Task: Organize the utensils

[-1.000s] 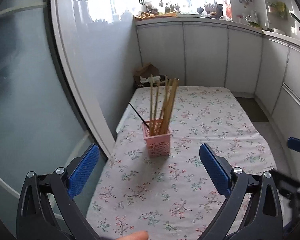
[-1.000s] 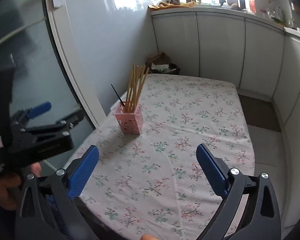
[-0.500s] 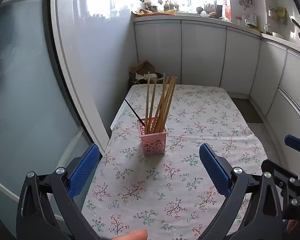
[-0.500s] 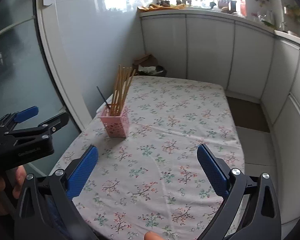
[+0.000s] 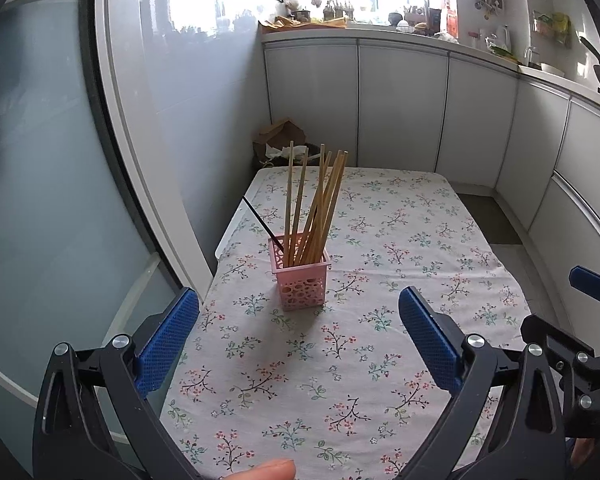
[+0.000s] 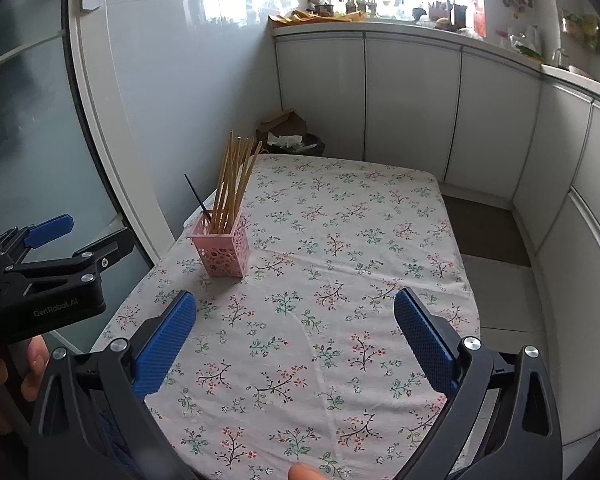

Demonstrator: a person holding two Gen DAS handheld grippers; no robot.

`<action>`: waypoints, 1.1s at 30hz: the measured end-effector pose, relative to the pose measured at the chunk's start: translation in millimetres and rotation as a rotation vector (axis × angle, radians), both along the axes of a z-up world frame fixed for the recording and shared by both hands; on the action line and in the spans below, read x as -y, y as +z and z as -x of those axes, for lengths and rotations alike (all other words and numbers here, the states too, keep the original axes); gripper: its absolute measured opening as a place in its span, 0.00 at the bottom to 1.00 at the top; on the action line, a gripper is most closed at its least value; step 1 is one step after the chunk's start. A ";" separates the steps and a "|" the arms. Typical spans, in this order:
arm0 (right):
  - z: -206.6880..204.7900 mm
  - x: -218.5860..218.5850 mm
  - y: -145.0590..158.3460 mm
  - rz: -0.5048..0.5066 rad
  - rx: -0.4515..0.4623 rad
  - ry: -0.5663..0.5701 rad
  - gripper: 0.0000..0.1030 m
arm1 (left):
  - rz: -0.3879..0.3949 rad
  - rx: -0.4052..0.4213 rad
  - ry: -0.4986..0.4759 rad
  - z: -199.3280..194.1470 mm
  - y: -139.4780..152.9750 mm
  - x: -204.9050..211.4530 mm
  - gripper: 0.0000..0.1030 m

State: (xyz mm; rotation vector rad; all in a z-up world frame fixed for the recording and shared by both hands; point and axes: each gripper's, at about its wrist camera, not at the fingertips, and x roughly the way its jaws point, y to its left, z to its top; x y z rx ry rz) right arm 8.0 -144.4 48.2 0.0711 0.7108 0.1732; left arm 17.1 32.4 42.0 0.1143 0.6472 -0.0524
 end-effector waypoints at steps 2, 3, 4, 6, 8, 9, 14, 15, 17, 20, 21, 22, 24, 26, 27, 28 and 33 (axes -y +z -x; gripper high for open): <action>-0.2 -0.3 -0.4 0.002 0.000 0.000 0.94 | -0.001 0.003 0.000 0.3 0.0 0.5 0.93; -0.8 -0.6 -0.4 0.002 -0.001 0.000 0.94 | -0.001 0.002 -0.001 0.1 -0.4 0.5 0.93; -0.9 -0.8 -0.5 0.002 -0.001 0.001 0.94 | 0.000 0.001 -0.002 0.1 -0.7 0.8 0.93; -0.8 -0.9 -0.4 0.002 -0.001 0.000 0.94 | 0.001 0.002 0.000 0.0 -0.8 0.8 0.93; -1.0 -0.3 -0.6 0.002 0.000 -0.002 0.94 | 0.002 0.001 -0.001 0.0 -0.9 0.9 0.93; -1.0 -0.2 -1.0 0.002 -0.001 -0.004 0.94 | 0.003 0.000 0.000 -0.2 -1.0 0.9 0.93; -1.3 -0.6 -1.3 0.003 0.000 -0.005 0.94 | 0.003 0.002 0.000 0.9 -0.4 1.5 0.93; -1.2 -0.9 -1.2 0.004 0.001 -0.005 0.94 | 0.003 0.003 -0.001 1.5 -0.3 2.0 0.93; -1.0 -1.2 -1.0 0.004 0.002 -0.005 0.94 | 0.002 0.001 0.000 1.9 -0.1 3.1 0.93; -1.0 -1.2 -0.6 0.004 0.003 -0.005 0.94 | 0.004 0.002 0.000 2.2 0.2 3.3 0.93; -0.7 -1.4 -0.6 0.005 0.003 -0.005 0.94 | 0.003 0.002 0.000 2.0 0.1 3.0 0.93; -0.8 -1.2 -0.6 0.005 0.002 -0.005 0.94 | 0.003 0.000 0.000 1.9 0.0 3.6 0.93; -0.9 -1.1 -0.6 0.004 0.002 -0.005 0.94 | 0.004 0.000 -0.001 2.4 0.0 4.4 0.93; -0.8 -1.1 -0.6 0.005 0.003 -0.005 0.94 | 0.004 -0.001 -0.002 1.8 -0.4 3.6 0.93; -0.8 -1.1 -0.6 0.006 0.003 -0.005 0.94 | 0.004 -0.001 -0.003 2.3 -0.3 4.3 0.93; -0.9 -1.2 -0.7 0.007 0.003 -0.005 0.94 | 0.007 0.000 -0.002 1.6 -0.7 3.2 0.93; -1.1 -1.6 -0.9 0.008 0.003 -0.005 0.94 | 0.008 0.000 -0.003 2.3 -1.1 3.5 0.93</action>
